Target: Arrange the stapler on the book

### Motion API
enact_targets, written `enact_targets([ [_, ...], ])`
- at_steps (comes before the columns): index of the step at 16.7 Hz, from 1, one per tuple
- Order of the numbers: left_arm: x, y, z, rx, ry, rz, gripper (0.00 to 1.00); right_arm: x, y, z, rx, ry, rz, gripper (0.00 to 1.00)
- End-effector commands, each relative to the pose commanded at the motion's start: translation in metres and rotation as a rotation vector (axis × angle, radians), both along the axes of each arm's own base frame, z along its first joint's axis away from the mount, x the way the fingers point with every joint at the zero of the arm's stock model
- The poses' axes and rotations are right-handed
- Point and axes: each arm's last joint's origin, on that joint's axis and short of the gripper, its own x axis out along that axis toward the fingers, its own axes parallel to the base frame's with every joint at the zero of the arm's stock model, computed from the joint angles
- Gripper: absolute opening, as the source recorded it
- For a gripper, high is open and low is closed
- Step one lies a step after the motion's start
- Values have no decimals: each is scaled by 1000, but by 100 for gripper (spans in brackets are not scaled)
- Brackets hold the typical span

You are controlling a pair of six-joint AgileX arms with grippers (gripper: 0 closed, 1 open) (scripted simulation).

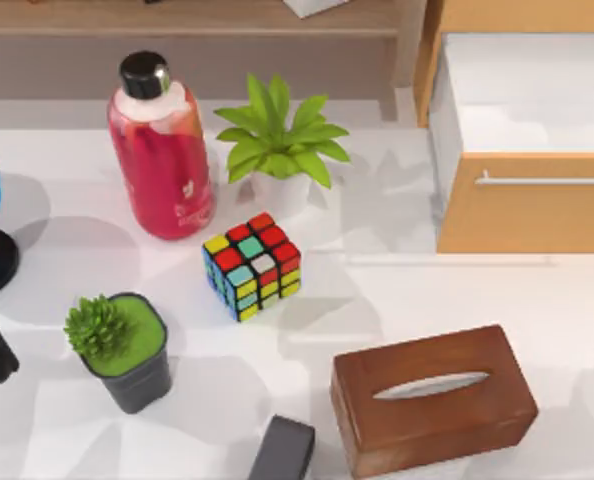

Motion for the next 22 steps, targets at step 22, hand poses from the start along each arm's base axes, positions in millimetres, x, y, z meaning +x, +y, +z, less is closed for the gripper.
enact_targets([
  [22,0,0,0,0,0,0,100,-2,-4,-35,-5,21,-2,0],
])
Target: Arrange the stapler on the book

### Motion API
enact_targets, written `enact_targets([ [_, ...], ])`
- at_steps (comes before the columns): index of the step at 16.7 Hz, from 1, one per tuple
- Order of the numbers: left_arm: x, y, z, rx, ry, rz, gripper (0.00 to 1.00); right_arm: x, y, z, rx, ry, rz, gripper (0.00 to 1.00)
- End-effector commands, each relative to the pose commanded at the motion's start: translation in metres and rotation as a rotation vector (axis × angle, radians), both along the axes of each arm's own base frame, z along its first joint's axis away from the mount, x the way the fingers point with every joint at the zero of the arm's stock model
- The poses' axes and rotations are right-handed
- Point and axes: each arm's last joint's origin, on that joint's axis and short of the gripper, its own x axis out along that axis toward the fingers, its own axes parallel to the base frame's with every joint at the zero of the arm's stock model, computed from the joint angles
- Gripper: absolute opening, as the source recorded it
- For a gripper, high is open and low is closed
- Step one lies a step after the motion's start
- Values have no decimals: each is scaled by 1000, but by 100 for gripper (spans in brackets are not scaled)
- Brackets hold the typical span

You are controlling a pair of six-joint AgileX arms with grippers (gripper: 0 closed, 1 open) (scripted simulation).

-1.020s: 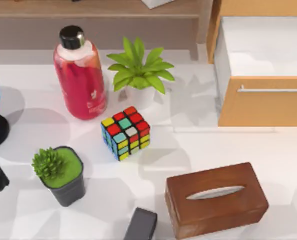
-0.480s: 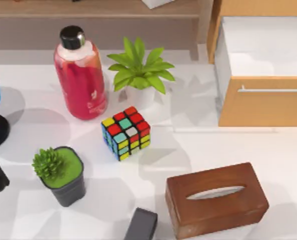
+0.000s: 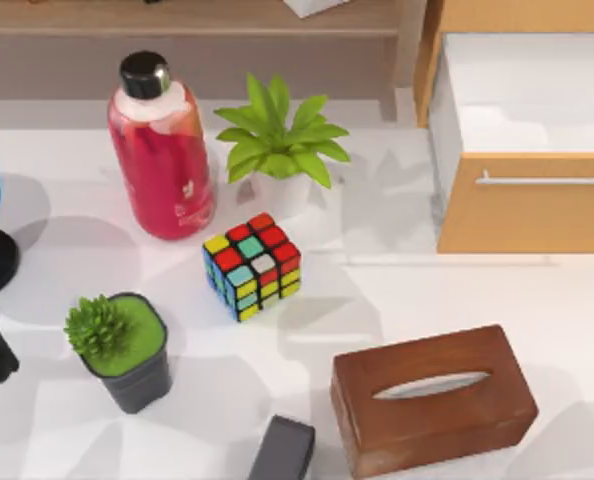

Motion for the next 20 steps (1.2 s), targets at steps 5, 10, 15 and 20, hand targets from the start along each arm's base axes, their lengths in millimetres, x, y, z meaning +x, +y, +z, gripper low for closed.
enact_targets([
  [5,0,0,0,0,0,0,100,0,0,0,0,0,0,30],
  [10,0,0,0,0,0,0,100,0,0,0,0,0,0,68],
  [15,0,0,0,0,0,0,100,0,0,0,0,0,0,100],
  [20,0,0,0,0,0,0,100,0,0,0,0,0,0,100],
])
